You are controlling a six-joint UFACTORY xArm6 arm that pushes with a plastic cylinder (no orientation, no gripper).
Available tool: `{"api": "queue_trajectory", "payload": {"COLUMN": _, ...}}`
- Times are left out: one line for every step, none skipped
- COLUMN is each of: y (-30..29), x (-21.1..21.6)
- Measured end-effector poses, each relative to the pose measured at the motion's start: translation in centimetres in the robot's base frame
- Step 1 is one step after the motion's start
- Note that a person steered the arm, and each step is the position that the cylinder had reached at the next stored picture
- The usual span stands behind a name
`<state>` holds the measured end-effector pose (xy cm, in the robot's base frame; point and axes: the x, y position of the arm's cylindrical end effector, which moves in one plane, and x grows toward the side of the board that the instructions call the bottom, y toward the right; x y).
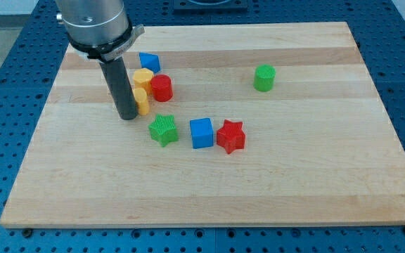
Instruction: Slightly move the red star up
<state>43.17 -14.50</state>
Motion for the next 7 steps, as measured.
{"api": "queue_trajectory", "payload": {"y": 0.1, "x": -1.1}}
{"api": "queue_trajectory", "payload": {"y": 0.1, "x": 1.1}}
{"api": "queue_trajectory", "payload": {"y": 0.1, "x": 6.0}}
{"api": "queue_trajectory", "payload": {"y": 1.7, "x": 9.1}}
{"api": "queue_trajectory", "payload": {"y": 7.2, "x": 10.4}}
{"api": "queue_trajectory", "payload": {"y": 13.4, "x": 10.5}}
{"api": "queue_trajectory", "payload": {"y": 17.9, "x": 10.3}}
